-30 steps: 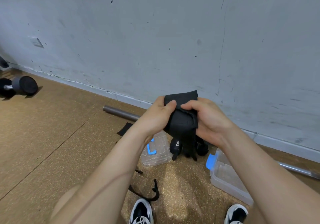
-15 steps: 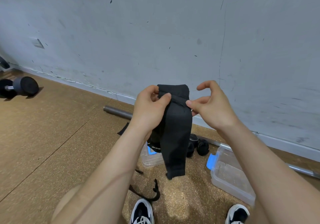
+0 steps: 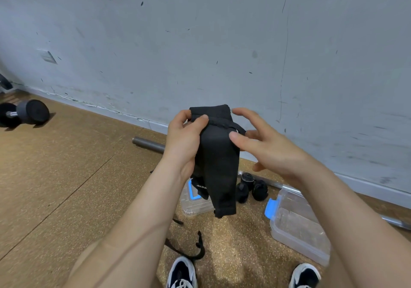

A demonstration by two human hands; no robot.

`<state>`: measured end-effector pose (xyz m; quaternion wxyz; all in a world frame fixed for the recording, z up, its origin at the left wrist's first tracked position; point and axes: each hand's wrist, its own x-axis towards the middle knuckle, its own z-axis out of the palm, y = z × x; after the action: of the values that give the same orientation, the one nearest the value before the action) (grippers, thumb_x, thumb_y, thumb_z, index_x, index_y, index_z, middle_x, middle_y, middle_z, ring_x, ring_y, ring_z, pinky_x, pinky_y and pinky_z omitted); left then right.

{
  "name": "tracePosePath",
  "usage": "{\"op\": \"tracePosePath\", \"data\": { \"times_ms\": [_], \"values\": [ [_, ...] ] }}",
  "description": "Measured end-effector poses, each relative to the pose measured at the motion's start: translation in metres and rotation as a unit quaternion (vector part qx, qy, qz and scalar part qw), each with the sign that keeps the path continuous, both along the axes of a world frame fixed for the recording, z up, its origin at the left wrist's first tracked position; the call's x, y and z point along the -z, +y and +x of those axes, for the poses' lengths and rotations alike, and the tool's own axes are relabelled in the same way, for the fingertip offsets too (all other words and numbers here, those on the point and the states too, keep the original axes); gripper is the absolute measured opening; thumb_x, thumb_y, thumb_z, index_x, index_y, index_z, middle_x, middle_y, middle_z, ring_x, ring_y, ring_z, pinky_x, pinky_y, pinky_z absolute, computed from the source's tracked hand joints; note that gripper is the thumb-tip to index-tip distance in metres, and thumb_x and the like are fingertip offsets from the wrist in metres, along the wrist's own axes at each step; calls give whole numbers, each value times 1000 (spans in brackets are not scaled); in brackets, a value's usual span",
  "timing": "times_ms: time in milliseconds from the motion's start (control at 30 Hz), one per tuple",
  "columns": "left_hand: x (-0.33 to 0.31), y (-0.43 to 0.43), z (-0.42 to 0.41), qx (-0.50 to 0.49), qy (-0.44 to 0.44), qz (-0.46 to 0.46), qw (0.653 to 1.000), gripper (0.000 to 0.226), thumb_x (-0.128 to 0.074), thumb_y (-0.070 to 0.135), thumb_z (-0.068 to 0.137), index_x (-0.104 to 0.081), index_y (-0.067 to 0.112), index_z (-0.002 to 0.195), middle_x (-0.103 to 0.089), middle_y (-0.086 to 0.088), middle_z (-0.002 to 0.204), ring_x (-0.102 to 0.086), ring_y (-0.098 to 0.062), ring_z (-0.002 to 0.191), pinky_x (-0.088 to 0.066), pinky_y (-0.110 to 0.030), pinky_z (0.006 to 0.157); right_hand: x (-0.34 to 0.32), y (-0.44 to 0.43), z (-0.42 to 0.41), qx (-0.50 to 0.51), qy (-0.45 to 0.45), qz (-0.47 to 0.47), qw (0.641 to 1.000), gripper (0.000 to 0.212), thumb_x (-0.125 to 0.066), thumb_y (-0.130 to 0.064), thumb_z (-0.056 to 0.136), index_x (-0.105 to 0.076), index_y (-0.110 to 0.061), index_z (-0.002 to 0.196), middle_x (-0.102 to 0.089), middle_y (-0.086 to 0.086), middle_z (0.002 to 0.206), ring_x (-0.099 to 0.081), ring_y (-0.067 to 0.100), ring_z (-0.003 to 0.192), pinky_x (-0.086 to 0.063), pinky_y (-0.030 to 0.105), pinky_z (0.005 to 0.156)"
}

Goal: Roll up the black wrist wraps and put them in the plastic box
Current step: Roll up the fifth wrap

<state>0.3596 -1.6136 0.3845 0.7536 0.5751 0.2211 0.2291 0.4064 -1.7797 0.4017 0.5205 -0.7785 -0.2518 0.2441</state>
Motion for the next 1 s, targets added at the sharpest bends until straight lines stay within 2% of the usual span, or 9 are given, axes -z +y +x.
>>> {"op": "tracePosePath", "data": {
  "times_ms": [100, 200, 367, 467, 600, 700, 833, 933, 1000],
  "values": [
    [0, 0, 0, 56, 12, -22, 998, 6, -63, 6, 92, -63, 12, 92, -72, -5, 83, -70, -19, 76, -57, -33, 71, 4, 6, 1, 39, 66, 94, 993, 25, -59, -28, 98, -59, -38, 121, -71, -8, 98, -66, 2, 75, -36, 14, 42],
    [2, -5, 0, 106, 17, -32, 994, 11, -63, 1, 91, -63, 11, 88, -71, -5, 78, -68, -18, 72, -56, -28, 68, 10, 13, 4, 47, 132, 151, 978, 16, -60, -14, 96, -70, -22, 106, -62, -5, 79, -46, 8, 56, -22, 17, 38],
    [6, -2, -1, 100, 38, 3, 994, 7, -64, 6, 92, -67, 13, 94, -72, -7, 87, -69, -20, 79, -55, -35, 75, 18, 15, 9, 24, 191, 179, 965, 29, -56, 3, 95, -71, -15, 111, -60, -5, 65, -29, 7, 44, -20, 15, 36],
    [9, -5, -4, 166, 64, 10, 984, 22, -66, 15, 93, -64, 11, 115, -74, -11, 107, -71, -25, 97, -56, -41, 89, 21, 18, 13, 75, 180, 211, 958, 36, -51, 9, 94, -71, -18, 108, -62, -6, 62, -28, 7, 40, -21, 16, 34],
    [17, 3, -17, 372, 199, 167, 891, 40, -75, 4, 83, -65, 9, 122, -74, -7, 115, -70, -23, 108, -54, -41, 98, 21, 13, 25, 169, 156, 245, 942, 41, -48, 12, 94, -71, -19, 107, -62, -1, 71, -28, 10, 43, -20, 19, 34],
    [23, 20, -27, 449, 256, 204, 831, 43, -79, 6, 75, -68, 7, 117, -73, -9, 116, -68, -27, 112, -47, -47, 106, 21, 5, 36, 257, 135, 247, 925, 43, -45, 12, 93, -71, -17, 111, -61, 4, 86, -33, 12, 50, -23, 20, 37],
    [19, 32, -38, 405, 217, 158, 874, 36, -67, 5, 90, -60, 11, 125, -70, -10, 121, -67, -29, 113, -52, -46, 100, 26, 1, 49, 322, 106, 235, 911, 47, -39, 12, 92, -69, -14, 117, -59, 1, 83, -38, 10, 46, -24, 21, 39],
    [10, 31, -40, 268, 130, 95, 950, 27, -61, 3, 94, -53, 13, 118, -73, -12, 94, -70, -26, 72, -61, -37, 65, 29, 5, 47, 314, 98, 224, 917, 52, -33, 14, 92, -68, -14, 119, -59, 3, 88, -37, 9, 43, -25, 21, 38],
    [2, 29, -41, 210, 82, 82, 971, 31, -61, 5, 94, -49, 24, 115, -69, -9, 76, -62, -22, 55, -58, -33, 51, 28, 9, 43, 296, 99, 219, 924, 55, -30, 15, 91, -66, -15, 121, -58, 8, 102, -40, 12, 52, -32, 21, 39]
  ]
}}
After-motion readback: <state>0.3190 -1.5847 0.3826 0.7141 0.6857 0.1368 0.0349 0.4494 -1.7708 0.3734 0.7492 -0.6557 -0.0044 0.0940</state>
